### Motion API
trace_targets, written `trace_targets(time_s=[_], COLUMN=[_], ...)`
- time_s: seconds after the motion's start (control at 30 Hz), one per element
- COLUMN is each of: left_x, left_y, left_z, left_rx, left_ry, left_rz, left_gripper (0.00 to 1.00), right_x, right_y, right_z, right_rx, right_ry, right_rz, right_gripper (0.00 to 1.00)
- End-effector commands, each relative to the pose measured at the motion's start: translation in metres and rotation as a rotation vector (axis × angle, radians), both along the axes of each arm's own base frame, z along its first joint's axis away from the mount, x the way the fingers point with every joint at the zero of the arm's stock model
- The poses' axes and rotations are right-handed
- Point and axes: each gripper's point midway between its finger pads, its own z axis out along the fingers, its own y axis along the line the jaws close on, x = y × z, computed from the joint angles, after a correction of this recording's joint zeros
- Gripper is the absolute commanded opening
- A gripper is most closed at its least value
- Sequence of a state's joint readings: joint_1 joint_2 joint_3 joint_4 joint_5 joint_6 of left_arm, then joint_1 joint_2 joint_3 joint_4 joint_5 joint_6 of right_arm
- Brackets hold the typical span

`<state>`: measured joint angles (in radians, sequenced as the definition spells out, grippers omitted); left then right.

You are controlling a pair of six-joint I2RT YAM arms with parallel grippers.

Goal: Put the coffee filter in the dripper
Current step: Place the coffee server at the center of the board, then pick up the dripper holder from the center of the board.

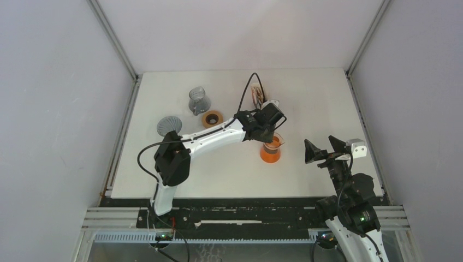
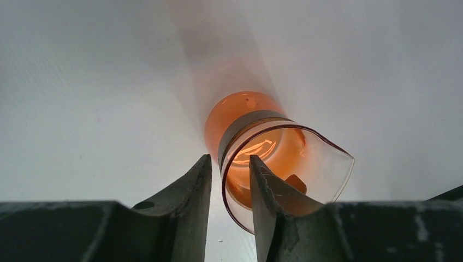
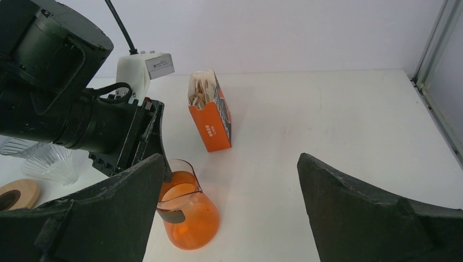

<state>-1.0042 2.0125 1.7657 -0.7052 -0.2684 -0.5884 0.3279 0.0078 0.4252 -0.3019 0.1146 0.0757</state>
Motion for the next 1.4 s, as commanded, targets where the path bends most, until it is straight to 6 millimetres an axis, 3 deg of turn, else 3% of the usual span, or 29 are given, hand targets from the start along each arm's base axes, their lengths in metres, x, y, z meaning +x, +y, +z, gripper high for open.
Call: trace_targets(time_s=[0.0, 0.4, 0.57, 0.7, 0.87, 1.07, 1.37], left_x=[0.009, 0.011, 0.017, 0.023, 0.030, 0.038, 0.059], left_y=[-0.013, -0.001, 0.022, 0.051, 0.091, 0.129, 0.159], left_z=[0.037, 0.089, 0.112, 0.116, 0.104, 0.079, 0.041], left_rx=[-0.090, -0.190, -0.162, -0.066, 0.088, 0.134, 0.313], left_ry=[-0.057, -0.169, -0.267, -0.352, -0.416, -0.384, -0.381], left_rz=[0.022, 0.041, 0.063, 0.095, 0.143, 0.208, 0.219], left_gripper=[0.39, 0.54, 0.63, 0.69, 0.78, 0.80, 0.80], right_x=[-0.015, -0.015, -0.014, -0.014, -0.014, -0.013, -0.013], right_y=[-0.004, -0.003, -0.002, -0.002, -0.001, -0.001, 0.000], right_z=[0.028, 0.027, 0.026, 0.026, 0.025, 0.024, 0.024], right_rx=[0.052, 0.051, 0.048, 0.049, 0.047, 0.043, 0.043], right_ry=[-0.125, -0.120, -0.115, -0.115, -0.110, -0.104, -0.105], right_rz=[0.005, 0.011, 0.014, 0.016, 0.016, 0.017, 0.022], right_gripper=[1.00, 1.00, 1.00, 1.00, 1.00, 1.00, 1.00])
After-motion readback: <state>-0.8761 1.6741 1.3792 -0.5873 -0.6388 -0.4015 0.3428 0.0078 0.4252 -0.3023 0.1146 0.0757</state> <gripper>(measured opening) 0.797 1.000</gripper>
